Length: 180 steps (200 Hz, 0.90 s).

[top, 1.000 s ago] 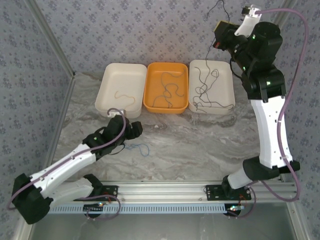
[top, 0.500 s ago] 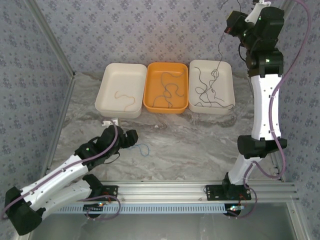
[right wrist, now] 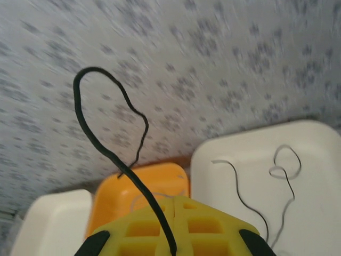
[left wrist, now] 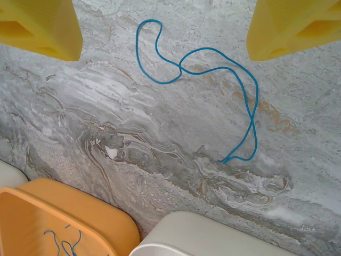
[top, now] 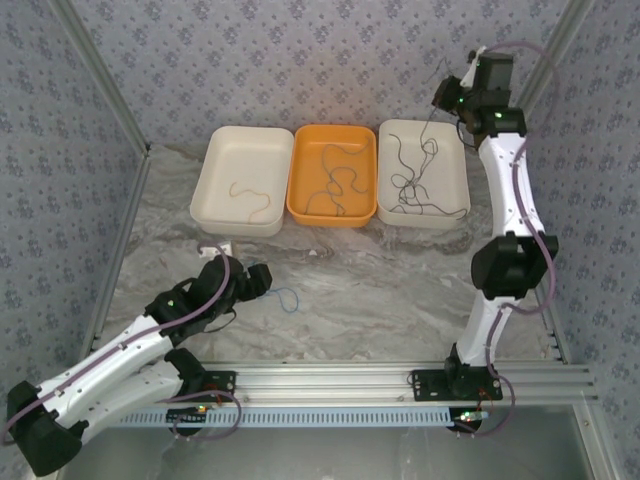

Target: Untangle the cables

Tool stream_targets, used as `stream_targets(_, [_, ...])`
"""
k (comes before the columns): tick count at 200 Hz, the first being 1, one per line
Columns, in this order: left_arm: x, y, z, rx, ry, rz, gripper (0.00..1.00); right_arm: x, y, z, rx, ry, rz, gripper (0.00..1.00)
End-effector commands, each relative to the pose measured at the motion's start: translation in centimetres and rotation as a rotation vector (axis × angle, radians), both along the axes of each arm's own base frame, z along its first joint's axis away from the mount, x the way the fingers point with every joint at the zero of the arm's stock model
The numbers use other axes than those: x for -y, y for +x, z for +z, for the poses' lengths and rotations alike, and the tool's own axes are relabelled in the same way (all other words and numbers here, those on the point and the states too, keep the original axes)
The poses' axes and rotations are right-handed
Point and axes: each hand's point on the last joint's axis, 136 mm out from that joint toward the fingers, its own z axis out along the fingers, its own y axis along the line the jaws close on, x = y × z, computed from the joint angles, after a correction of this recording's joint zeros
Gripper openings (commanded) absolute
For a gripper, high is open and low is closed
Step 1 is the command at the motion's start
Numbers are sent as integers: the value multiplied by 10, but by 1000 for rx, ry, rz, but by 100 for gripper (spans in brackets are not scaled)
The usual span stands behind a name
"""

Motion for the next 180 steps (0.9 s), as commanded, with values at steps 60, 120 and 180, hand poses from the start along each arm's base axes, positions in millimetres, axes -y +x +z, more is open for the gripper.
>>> stream_targets(60, [-2, -2, 13, 1, 0, 6, 80, 22, 26, -167, -402, 39, -7, 14])
stream_targets(120, [-10, -6, 2, -51, 43, 32, 80, 18, 17, -120, -306, 5, -2, 41])
stream_targets(180, [-45, 20, -32, -241, -65, 194, 83, -76, -106, -34, -7, -59, 129, 42])
